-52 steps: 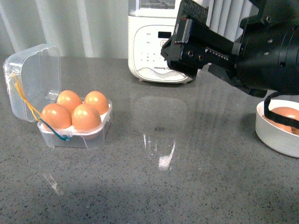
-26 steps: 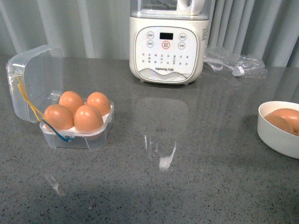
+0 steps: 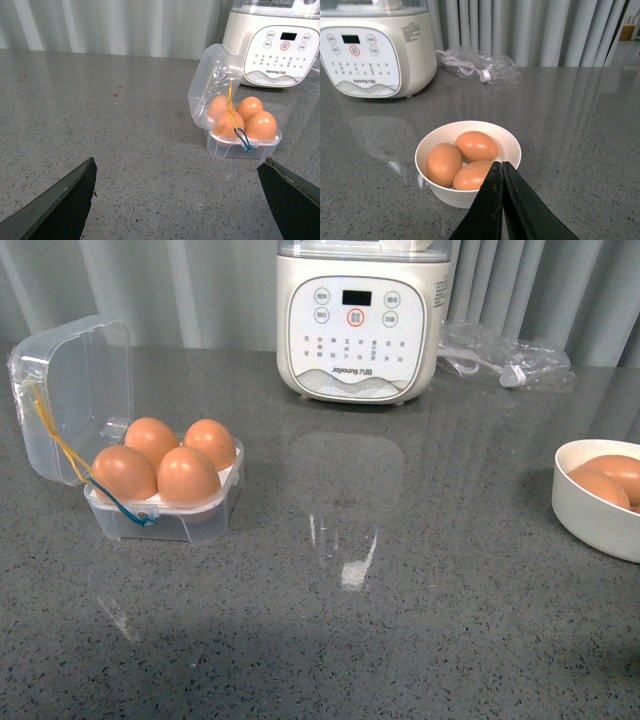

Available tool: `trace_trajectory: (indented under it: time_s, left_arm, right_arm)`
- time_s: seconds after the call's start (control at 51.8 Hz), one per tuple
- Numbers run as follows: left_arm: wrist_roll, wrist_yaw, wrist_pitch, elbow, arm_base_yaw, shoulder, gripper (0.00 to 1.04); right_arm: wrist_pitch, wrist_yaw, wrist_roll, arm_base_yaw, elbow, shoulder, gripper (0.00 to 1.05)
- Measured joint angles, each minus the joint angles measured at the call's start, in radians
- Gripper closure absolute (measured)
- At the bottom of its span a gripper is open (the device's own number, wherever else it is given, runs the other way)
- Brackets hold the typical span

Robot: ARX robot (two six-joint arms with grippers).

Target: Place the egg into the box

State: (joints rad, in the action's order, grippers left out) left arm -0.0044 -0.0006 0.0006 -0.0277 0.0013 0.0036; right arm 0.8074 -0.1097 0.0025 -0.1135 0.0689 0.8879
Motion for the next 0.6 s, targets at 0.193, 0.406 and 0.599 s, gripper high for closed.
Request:
trace_trajectory:
  time_s: [0.193, 0.406, 0.599]
  left_arm:
    - [0.000, 0.000, 0.000, 0.000, 0.000, 0.000, 0.07]
    - [0.000, 0.000, 0.000, 0.000, 0.000, 0.000, 0.07]
    - [0.000, 0.000, 0.000, 0.000, 0.000, 0.000, 0.07]
  right_arm:
    - [-0.083, 0.105, 0.000, 0.095, -0.056, -0.129, 1.01]
    - [-0.236, 0.108, 0.000, 0.111, -0.062, -0.304, 1.01]
    - [-0.354, 0.108, 0.000, 0.111, -0.063, -0.431, 1.01]
